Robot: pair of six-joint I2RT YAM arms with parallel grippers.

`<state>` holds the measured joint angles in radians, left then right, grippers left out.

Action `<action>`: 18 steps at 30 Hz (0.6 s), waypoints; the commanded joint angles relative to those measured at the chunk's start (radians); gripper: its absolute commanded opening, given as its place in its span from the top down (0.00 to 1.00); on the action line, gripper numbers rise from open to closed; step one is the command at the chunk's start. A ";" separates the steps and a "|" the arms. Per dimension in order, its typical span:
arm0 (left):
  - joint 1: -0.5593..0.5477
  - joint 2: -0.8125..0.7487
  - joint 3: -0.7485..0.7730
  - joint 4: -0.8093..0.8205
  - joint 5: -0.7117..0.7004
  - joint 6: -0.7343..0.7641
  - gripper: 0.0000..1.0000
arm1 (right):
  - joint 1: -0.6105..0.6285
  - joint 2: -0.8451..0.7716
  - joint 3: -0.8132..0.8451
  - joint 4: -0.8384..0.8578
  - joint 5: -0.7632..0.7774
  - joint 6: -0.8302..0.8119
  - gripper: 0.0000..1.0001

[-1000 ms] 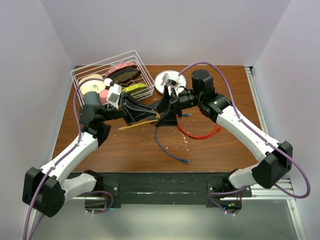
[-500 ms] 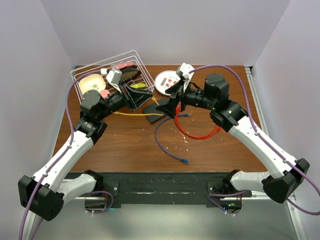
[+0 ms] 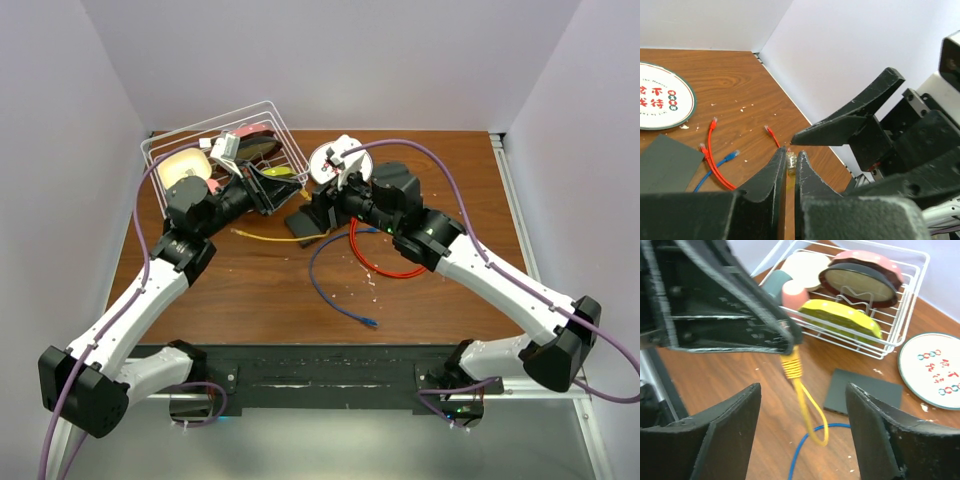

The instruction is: Insert the plug into the switch port

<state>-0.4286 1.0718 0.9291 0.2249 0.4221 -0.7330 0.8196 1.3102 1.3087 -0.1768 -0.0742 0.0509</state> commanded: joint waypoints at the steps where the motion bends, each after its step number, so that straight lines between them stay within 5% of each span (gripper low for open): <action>1: -0.004 -0.009 0.010 0.045 -0.008 -0.032 1.00 | 0.003 0.006 -0.003 0.076 0.073 0.001 0.34; 18: -0.004 -0.015 -0.007 0.050 0.004 -0.028 1.00 | 0.009 0.037 0.015 0.109 0.024 0.032 0.46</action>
<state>-0.4286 1.0718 0.9260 0.2291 0.4191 -0.7494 0.8192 1.3540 1.3064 -0.1253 -0.0402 0.0689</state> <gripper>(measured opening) 0.093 0.538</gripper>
